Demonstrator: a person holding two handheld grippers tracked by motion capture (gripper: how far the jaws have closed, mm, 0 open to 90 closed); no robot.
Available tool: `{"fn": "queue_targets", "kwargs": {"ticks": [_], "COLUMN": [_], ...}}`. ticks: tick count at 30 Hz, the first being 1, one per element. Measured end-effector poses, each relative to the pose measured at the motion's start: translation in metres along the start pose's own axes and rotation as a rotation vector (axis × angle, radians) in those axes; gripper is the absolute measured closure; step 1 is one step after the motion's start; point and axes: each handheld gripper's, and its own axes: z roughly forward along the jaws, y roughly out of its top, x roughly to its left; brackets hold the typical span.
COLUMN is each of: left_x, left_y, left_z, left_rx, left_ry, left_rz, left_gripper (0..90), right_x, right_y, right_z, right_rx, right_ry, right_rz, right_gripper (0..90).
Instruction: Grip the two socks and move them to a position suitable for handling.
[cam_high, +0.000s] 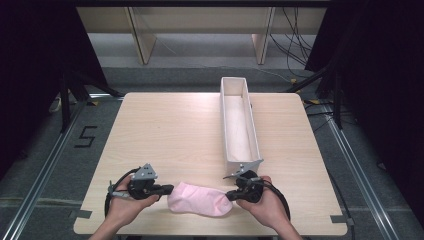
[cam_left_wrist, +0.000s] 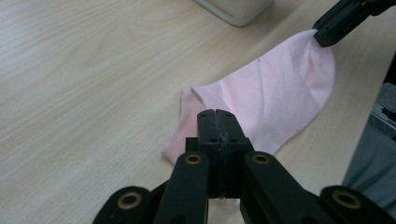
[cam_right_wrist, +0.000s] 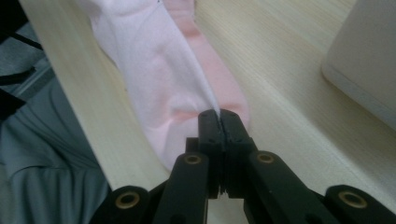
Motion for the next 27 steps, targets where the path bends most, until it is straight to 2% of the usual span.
{"fn": "queue_targets", "kwargs": {"ticks": [1,2,3,4,7,8,9,10,11,12,13,14,17,19,20,21,25,27], "left_x": [0.001,0.003,0.003,0.005,0.007,0.007,0.007,0.007,0.005,0.005,0.003,0.003,-0.003,-0.006,-0.006,-0.008,-0.006,-0.004], "left_y": [-0.001,-0.001,-0.002,-0.003,-0.004,-0.004,-0.004,-0.002,-0.001,-0.001,0.003,0.003,0.008,0.007,0.007,0.004,0.0,-0.001], "left_z": [0.003,0.005,0.009,0.01,0.014,0.015,0.015,0.014,0.014,0.014,0.012,0.012,0.016,0.027,0.027,0.034,0.044,0.048], "left_rx": [0.002,0.02,0.017,0.045,0.054,0.055,0.046,0.034,0.018,0.018,-0.006,-0.006,-0.006,0.049,0.049,0.081,0.104,0.106], "left_ry": [0.008,0.008,0.017,0.026,0.052,0.063,0.085,0.105,0.107,0.107,0.114,0.114,0.096,0.096,0.096,0.09,0.109,0.111], "left_rz": [-0.005,0.005,-0.01,0.009,0.024,0.021,0.038,0.055,0.058,0.058,0.084,0.084,0.095,0.144,0.144,0.168,0.196,0.192], "left_gripper": [89.7,89.7,89.7,89.7,89.4,87.9,79.9,74.3,70.4,67.6,66.3,66.9,71.2,75.1,75.3,75.1,74.9,75.1], "right_x": [0.0,0.0,-0.001,-0.001,-0.001,-0.001,0.003,0.004,0.006,0.006,0.008,0.01,0.015,0.02,0.02,0.021,0.022,0.023], "right_y": [0.001,0.001,0.002,0.002,0.002,0.002,0.002,0.002,0.002,0.002,0.003,0.003,0.003,0.0,0.0,-0.004,-0.009,-0.011], "right_z": [0.005,0.005,0.01,0.01,0.014,0.014,0.013,0.011,0.01,0.01,0.006,0.005,0.003,0.007,0.007,0.012,0.017,0.02], "right_rx": [0.008,0.008,0.005,0.005,0.005,-0.005,0.006,-0.01,-0.017,-0.017,-0.045,-0.049,-0.045,-0.022,-0.022,0.004,0.022,0.033], "right_ry": [-0.023,-0.023,-0.052,-0.052,-0.094,-0.106,-0.137,-0.148,-0.162,-0.162,-0.143,-0.154,-0.131,-0.147,-0.147,-0.145,-0.151,-0.154], "right_rz": [0.005,0.005,-0.02,-0.02,-0.027,-0.047,-0.026,-0.046,-0.043,-0.043,-0.086,-0.108,-0.114,-0.132,-0.132,-0.138,-0.137,-0.128], "right_gripper": [87.8,87.8,86.3,86.3,82.5,80.9,79.7,79.7,79.8,79.8,80.4,81.0,81.1,79.7,79.7,78.3,77.3,77.2]}}
